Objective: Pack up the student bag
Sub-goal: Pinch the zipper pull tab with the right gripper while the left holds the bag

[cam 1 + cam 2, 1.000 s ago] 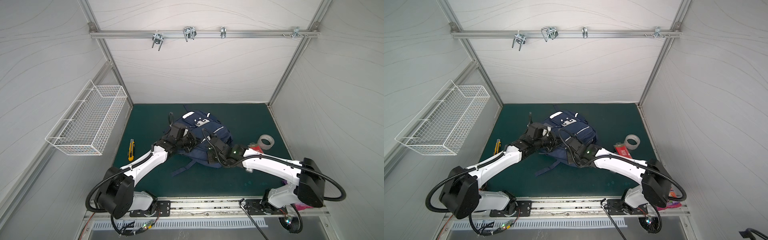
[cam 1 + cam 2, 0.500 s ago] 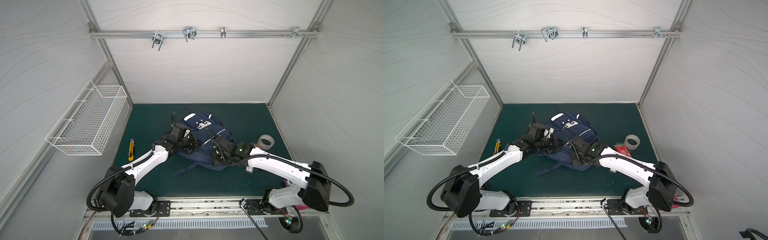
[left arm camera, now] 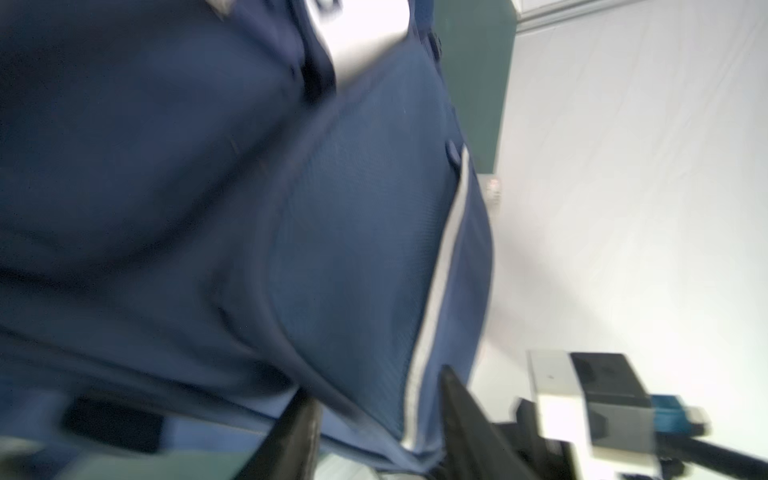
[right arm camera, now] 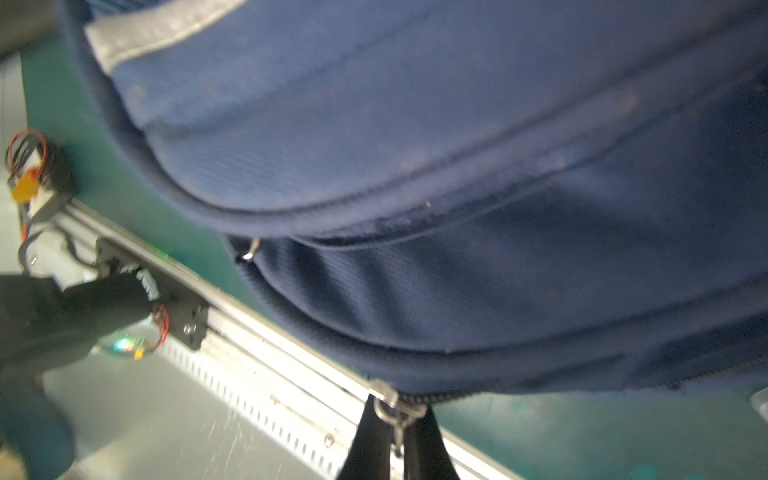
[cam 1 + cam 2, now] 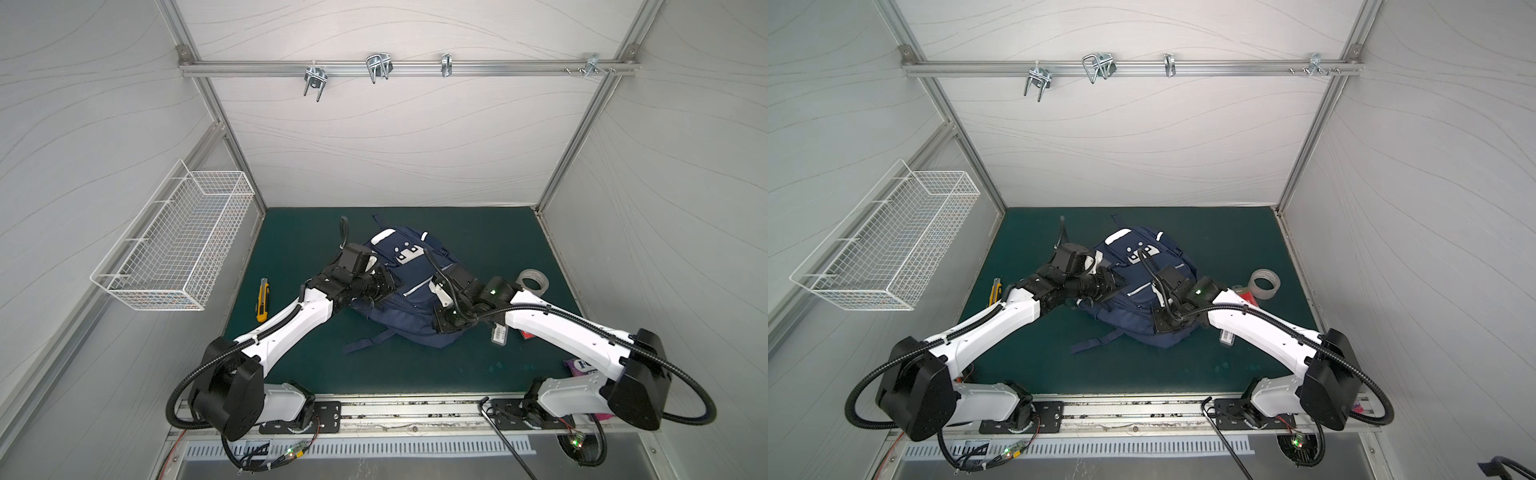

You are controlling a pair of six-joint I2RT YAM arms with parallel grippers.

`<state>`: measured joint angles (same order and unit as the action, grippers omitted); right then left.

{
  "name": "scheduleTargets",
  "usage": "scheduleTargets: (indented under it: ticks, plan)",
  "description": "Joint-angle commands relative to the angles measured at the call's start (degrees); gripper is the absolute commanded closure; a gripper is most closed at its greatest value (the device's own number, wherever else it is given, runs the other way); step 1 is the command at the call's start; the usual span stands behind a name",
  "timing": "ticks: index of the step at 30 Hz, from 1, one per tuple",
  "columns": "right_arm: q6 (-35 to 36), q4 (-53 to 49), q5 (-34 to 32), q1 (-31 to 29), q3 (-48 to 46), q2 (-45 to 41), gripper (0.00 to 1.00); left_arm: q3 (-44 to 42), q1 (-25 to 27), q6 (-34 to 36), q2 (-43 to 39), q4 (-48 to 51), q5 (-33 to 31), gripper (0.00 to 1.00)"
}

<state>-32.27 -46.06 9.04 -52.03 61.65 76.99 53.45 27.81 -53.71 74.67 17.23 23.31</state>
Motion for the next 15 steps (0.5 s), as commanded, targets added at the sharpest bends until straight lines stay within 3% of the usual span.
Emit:
scheduleTargets:
  ticks: [1,5,11,15]
  plan:
    - [1.48,-0.68,9.65,-0.34,3.12,1.92,1.0,2.02,-0.53,1.12,-4.27,4.05,-5.7,0.38]
    - [1.43,-0.75,13.42,-0.44,7.11,4.97,1.0,-0.39,-0.57,-2.86,-8.5,8.71,-4.89,0.26]
    - [0.7,-0.62,15.48,-0.46,11.38,7.74,1.0,-9.75,-0.51,-17.43,-13.35,4.7,-0.87,0.25]
    - [-0.04,0.84,17.69,-0.44,13.19,9.88,1.0,-12.11,-0.33,-22.58,-13.72,-1.23,0.22,0.33]
